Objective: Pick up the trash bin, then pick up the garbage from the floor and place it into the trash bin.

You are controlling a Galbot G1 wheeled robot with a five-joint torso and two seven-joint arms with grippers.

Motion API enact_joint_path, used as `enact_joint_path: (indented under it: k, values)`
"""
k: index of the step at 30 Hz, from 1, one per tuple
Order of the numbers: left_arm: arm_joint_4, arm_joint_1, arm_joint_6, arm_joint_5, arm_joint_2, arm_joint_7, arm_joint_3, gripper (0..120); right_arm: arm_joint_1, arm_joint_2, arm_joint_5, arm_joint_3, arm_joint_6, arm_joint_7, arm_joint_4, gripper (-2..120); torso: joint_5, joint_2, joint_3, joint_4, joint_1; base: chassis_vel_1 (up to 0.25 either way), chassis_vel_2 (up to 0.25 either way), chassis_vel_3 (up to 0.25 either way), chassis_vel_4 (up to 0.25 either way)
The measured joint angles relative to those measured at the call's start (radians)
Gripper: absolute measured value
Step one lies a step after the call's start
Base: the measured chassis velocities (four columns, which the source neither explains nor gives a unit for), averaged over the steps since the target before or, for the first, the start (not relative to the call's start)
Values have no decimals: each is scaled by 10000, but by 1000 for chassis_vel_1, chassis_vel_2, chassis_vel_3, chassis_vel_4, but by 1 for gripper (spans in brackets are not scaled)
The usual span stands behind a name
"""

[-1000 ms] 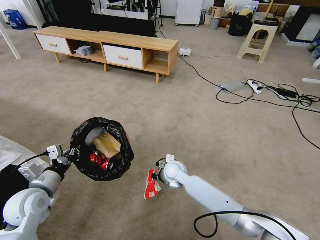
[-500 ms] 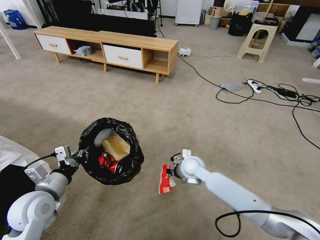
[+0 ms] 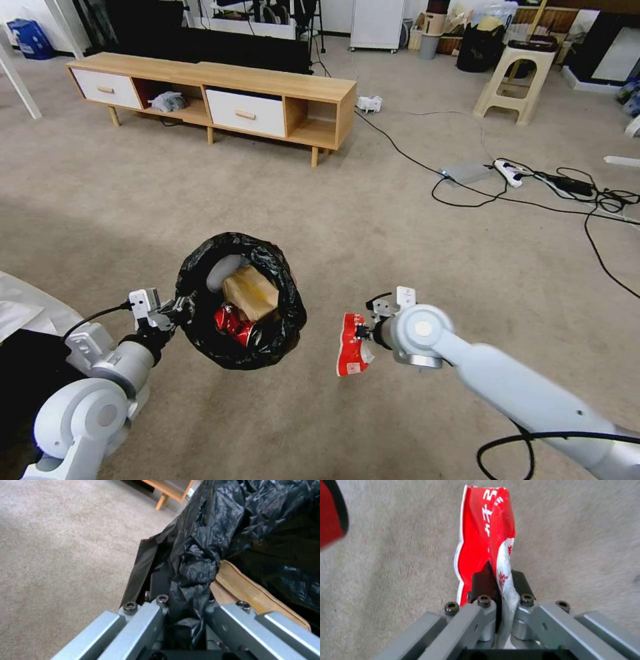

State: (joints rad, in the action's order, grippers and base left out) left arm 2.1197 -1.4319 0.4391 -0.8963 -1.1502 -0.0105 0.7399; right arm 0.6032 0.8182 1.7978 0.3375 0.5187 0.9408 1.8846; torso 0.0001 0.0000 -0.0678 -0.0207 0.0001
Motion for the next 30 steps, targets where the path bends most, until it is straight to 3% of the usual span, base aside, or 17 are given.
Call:
enact_joint_path:
  k: [11, 19, 24, 30]
  values:
    - [2, -138, 6, 194, 19, 84, 16, 1, -47, -1193, 323, -1009, 27, 169, 2045, 1, -2, 0, 0, 0, 0, 0, 0, 0, 0]
    - [-67, -138, 6, 202, 93, 137, 80, 1, 90, -1713, 506, -1573, 40, 195, 2742, 1, 1, 0, 0, 0, 0, 0, 0, 0, 0]
    - [-118, -90, 32, 197, 111, 197, 25, 1, 56, -2265, 697, -2186, 107, 29, 3280, 1, 1, 0, -1, 0, 0, 0, 0, 0, 0]
    - [-104, -51, 116, 149, 122, 284, -152, 1, 271, -3497, 527, -3427, 271, -817, 4239, 1, 0, 0, 0, -2, 0, 0, 0, 0, 0]
